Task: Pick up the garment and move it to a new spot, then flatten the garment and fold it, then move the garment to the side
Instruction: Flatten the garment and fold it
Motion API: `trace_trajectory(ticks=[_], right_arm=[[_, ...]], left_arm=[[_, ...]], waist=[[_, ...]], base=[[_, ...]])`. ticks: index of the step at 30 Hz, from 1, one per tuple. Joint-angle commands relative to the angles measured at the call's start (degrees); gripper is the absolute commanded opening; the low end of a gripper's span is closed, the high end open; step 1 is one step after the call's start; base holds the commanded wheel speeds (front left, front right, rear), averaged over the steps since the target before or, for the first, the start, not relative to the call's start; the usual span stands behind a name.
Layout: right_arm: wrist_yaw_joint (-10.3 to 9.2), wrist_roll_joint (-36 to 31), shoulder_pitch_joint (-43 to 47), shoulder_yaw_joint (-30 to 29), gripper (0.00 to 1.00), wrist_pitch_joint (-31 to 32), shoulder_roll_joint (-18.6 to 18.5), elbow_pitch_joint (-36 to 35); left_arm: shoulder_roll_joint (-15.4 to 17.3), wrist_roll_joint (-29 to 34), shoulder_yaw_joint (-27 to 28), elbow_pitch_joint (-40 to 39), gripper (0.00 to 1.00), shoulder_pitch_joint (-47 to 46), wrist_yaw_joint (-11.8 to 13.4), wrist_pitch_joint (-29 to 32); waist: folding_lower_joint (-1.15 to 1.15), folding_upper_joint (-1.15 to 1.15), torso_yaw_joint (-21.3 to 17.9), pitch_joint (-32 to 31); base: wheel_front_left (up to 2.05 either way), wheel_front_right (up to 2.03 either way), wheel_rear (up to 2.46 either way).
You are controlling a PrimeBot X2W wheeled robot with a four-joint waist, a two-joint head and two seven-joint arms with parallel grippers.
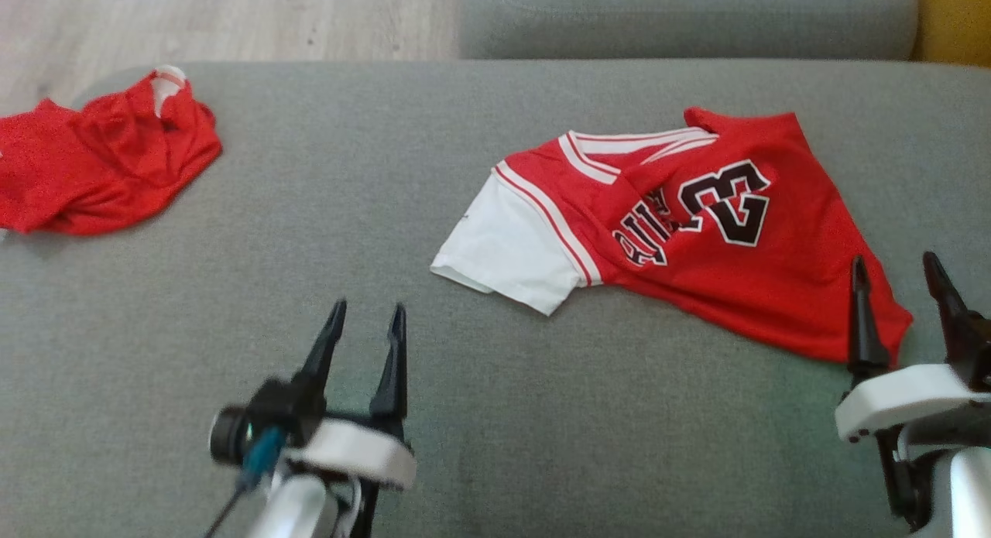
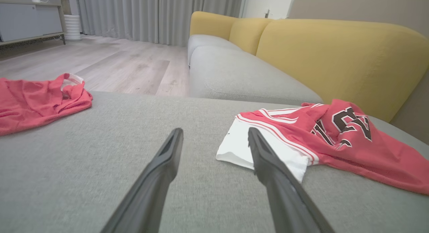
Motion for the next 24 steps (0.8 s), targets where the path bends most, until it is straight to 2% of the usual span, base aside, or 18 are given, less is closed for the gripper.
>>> trace_trajectory(ticks=[1,5,12,16,24], right_arm=[[0.39,0.5,-2.6,2.0,1.0,-0.7,-0.5,-2.5],[0.39,0.9,-3.4,3.2,1.0,-1.0,-0.5,-2.8],[0.39,0.3,-5.9,5.1,1.0,-1.7,-0.5,-1.6],[0.39,0.1,-6.7,5.2,1.0,-2.0,-0.5,-1.1],[0.39,0.4,-7.2,4.9,1.0,-2.6,-0.5,-0.6]], left_arm=[[-0.1,-0.6,1.3,0.2,1.0,-5.5,-0.3,0.3],[-0.7,-0.6,0.4,5.1,1.0,-11.2,-0.7,1.8],[-1.7,-0.9,-2.5,19.6,1.0,-23.4,-1.1,8.0],[-1.9,-2.0,-2.9,25.6,1.0,-27.2,-0.6,10.1],[-2.1,-3.2,-2.9,33.3,1.0,-30.1,1.5,10.4]], waist=[[0.0,0.0,-1.2,1.7],[0.0,0.0,-2.6,3.8],[0.0,0.0,-6.7,7.3],[0.0,0.0,-8.6,8.2],[0.0,0.0,-10.6,9.1]], base=[[0.0,0.0,0.0],[0.0,0.0,0.0],[0.0,0.0,0.0],[0.0,0.0,0.0],[0.0,0.0,0.0]])
